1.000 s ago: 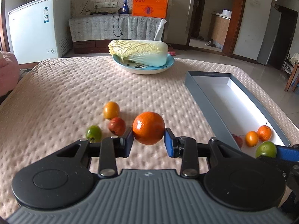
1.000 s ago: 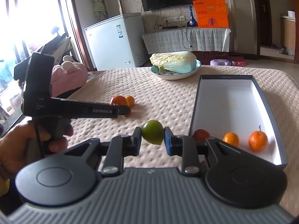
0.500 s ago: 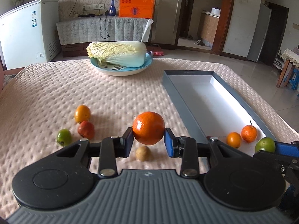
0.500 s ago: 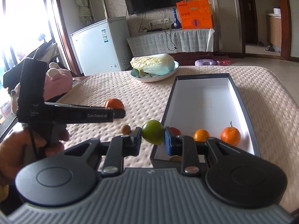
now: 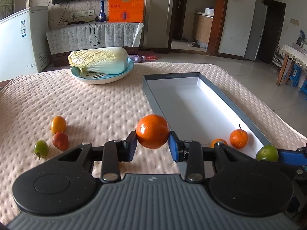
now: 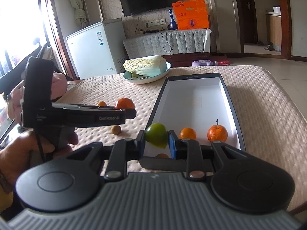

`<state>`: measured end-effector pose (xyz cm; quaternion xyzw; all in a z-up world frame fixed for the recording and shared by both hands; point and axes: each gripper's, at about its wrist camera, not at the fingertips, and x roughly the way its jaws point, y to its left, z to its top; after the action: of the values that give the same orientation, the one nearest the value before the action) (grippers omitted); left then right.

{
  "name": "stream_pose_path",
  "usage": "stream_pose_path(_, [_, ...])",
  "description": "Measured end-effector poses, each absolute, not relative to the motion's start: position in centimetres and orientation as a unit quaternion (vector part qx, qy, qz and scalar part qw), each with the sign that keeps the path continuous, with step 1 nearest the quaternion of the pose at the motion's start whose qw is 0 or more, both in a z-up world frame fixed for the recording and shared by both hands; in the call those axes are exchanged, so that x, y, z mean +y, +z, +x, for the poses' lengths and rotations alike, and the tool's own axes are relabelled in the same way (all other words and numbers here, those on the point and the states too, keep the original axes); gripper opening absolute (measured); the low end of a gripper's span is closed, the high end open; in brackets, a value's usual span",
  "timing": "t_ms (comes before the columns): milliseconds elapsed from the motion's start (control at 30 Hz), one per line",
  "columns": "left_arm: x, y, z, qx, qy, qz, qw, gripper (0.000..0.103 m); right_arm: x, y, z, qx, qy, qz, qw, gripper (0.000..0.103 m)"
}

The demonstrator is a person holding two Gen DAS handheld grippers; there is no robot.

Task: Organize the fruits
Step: 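Lower the orange into the box and open the left gripper while the right gripper lowers the green fruit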

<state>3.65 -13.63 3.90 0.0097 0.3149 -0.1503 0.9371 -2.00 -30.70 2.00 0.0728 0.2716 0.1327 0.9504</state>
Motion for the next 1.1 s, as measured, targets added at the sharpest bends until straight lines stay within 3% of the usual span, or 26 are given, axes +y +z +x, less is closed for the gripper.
stream_pose_path(1100, [-20.1, 2.5, 5.0, 0.307, -0.209, -0.025, 0.928, 0.041, -32.9, 1.5, -2.9, 0.279, 0.128, 0.082, 0.948, 0.029])
